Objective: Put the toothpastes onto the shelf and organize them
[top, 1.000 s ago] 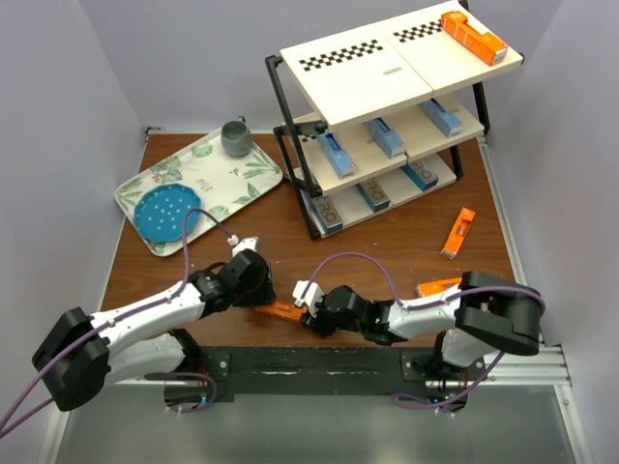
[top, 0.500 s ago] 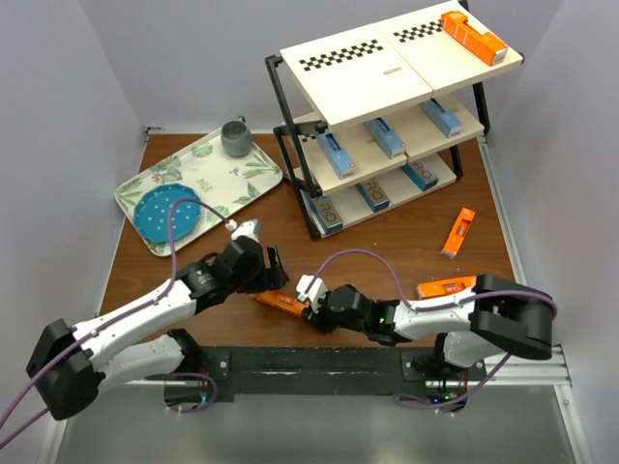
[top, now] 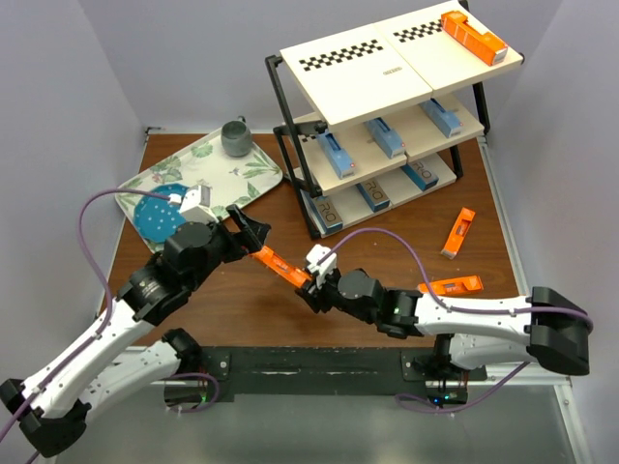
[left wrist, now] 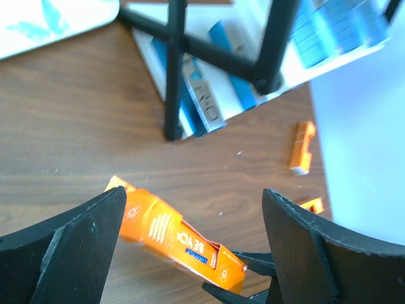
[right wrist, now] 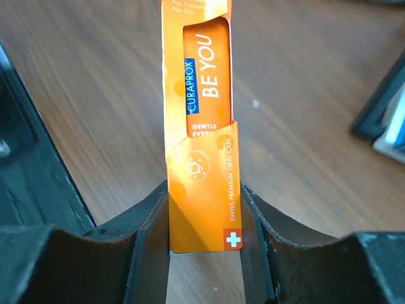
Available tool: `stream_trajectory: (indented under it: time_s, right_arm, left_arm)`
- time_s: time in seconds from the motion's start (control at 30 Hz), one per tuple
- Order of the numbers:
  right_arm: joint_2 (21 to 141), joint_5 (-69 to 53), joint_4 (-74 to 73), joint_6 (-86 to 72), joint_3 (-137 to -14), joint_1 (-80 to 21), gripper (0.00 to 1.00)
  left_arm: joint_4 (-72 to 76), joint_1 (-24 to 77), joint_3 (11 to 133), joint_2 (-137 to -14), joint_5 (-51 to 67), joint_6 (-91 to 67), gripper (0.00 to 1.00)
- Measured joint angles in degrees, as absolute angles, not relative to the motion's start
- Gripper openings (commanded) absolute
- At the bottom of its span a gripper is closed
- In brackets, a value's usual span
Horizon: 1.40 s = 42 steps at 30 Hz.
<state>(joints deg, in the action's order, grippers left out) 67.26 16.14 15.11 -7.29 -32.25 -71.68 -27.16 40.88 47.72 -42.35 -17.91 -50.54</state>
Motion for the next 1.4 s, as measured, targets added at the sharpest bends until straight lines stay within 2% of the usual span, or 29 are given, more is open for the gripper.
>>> stream_trajectory:
  time_s: [0.33,0.67,0.9,1.17,1.4]
  right_arm:
    - [65.69,20.73,2.09,-8.93,-45.47,-71.68,0.26]
    - [64.34,25.89,-17.50,-3.09,-70.22,-68.49,0.27]
    - [65.43,24.21,-30.48,0.16,-86.94,-59.07,0.27]
    - [74.06,22.68,-41.69,8.60,-110.15,-46.37,0.27]
    - [83.20,17.39,-49.63,13.96,-123.85,-35.07,0.27]
  left_arm:
    - [-21.45,40.88,47.79,-36.16,-20.10,-46.04,0.95]
    - [-11.03,40.88,47.86,-26.74,-25.87,-30.46,0.96]
    - [-5.48,40.88,45.43,-23.79,-28.84,-19.62,0.96]
    - [-3.86,40.88,37.54,-23.73,-30.06,-12.71,0.97]
    - [-2.17,40.88,31.53,-26.35,-29.76,-9.23,0.99]
